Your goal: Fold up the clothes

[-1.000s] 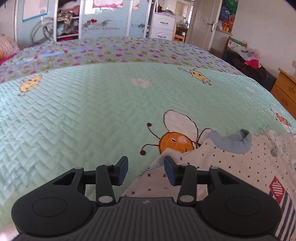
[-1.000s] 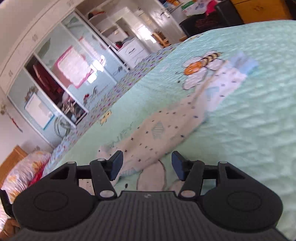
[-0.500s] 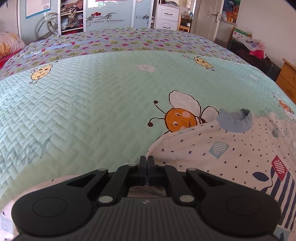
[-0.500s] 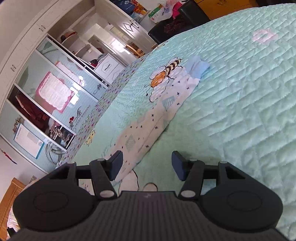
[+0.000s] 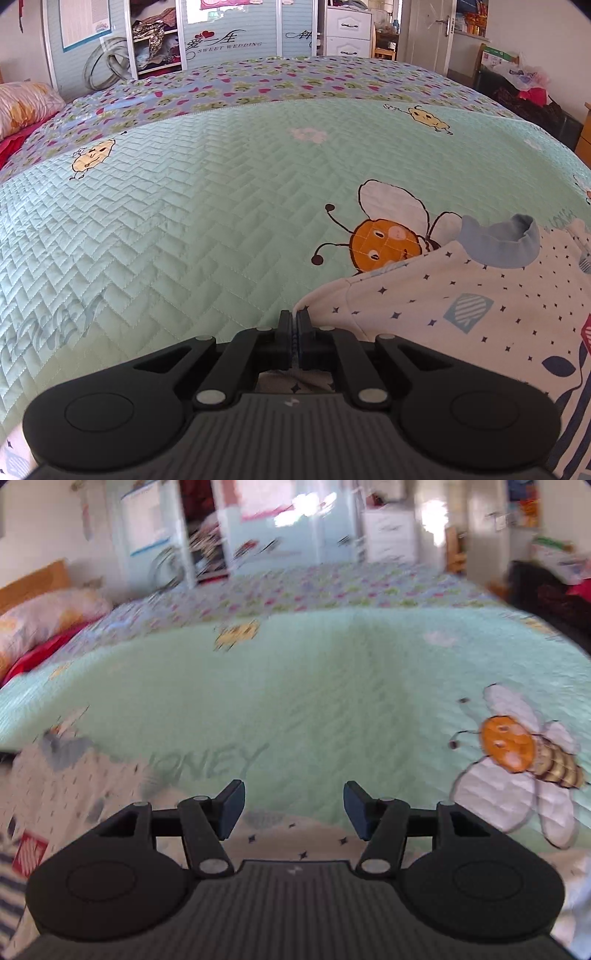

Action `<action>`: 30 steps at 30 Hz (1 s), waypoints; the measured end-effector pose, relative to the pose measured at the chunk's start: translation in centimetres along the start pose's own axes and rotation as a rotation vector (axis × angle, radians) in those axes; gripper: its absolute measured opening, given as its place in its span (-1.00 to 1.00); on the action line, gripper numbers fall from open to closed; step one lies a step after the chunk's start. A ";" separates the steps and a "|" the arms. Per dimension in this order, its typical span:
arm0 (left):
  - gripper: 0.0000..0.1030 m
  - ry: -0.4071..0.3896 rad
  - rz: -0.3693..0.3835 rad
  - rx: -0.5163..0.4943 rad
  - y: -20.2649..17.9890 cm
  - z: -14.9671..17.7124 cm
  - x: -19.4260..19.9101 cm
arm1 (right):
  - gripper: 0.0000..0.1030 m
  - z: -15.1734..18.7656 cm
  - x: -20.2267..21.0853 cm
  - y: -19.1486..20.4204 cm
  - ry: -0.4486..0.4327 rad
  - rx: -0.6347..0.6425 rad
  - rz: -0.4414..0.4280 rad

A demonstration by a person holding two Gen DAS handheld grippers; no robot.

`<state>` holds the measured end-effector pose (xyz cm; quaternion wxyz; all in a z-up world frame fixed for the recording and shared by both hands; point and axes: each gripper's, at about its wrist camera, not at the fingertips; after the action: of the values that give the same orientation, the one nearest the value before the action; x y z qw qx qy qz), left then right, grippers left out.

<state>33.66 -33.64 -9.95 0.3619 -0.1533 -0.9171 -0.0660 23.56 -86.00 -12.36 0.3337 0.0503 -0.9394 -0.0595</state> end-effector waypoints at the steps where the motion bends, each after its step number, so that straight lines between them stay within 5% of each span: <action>1: -0.91 0.002 -0.001 -0.002 0.0 -0.1 -0.1 | 0.17 0.1 -0.4 0.2 0.047 0.033 0.000; 2: -0.91 0.005 -0.005 -0.007 -0.1 -0.2 -0.1 | 0.15 0.4 -0.4 0.4 0.066 0.058 -0.009; 3: -0.91 0.008 -0.009 -0.012 -0.2 -0.3 -0.2 | -0.07 0.6 -0.2 0.7 0.082 0.075 -0.019; 4: -0.91 0.012 -0.017 -0.021 -0.3 -0.4 -0.2 | -0.84 0.7 0.0 0.8 0.086 0.072 -0.030; 5: -0.90 0.013 -0.031 -0.028 -0.5 -0.6 -0.3 | -0.93 0.9 0.4 1.0 0.084 0.069 -0.033; 9: -0.93 0.012 -0.094 -0.051 -0.9 -0.9 -0.2 | -0.94 1.8 1.9 2.8 0.061 0.122 0.015; 12: -0.94 0.015 -0.107 -0.081 -1.0 -0.8 -0.1 | -0.95 2.0 2.7 1.0 0.056 0.083 0.137; 20: -0.93 0.004 -0.154 -0.103 -1.5 -0.5 -0.5 | -0.94 1.8 1.4 0.9 0.077 0.037 0.212; 22: -0.92 -0.007 -0.178 -0.143 -2.1 -0.2 -0.6 | -0.89 2.0 2.1 0.3 0.040 -0.034 0.197; 24: -0.92 -0.018 -0.202 -0.182 -2.7 0.1 -0.6 | -0.84 2.7 5.0 -0.2 -0.101 -0.169 0.173; 27: -0.92 -0.023 -0.204 -0.176 -2.6 0.1 -0.5 | -0.41 5.2 10.1 -0.5 -0.265 -0.416 0.101; 30: -0.92 -0.023 -0.176 -0.124 -1.9 0.0 -0.4 | -0.35 8.7 12.4 0.9 -0.221 -0.572 -0.003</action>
<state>33.29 -35.50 -10.21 0.3340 -0.0948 -0.9253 -0.1523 8.42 -86.10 -11.28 0.2299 -0.0512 -0.9152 -0.3271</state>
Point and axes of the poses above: each gripper's, at about its wrist camera, not at the fingertips, and x roughly against the way its jaws point, y to its left, z to its underside, and after that the axes turned 3 degrees about -y, right-handed
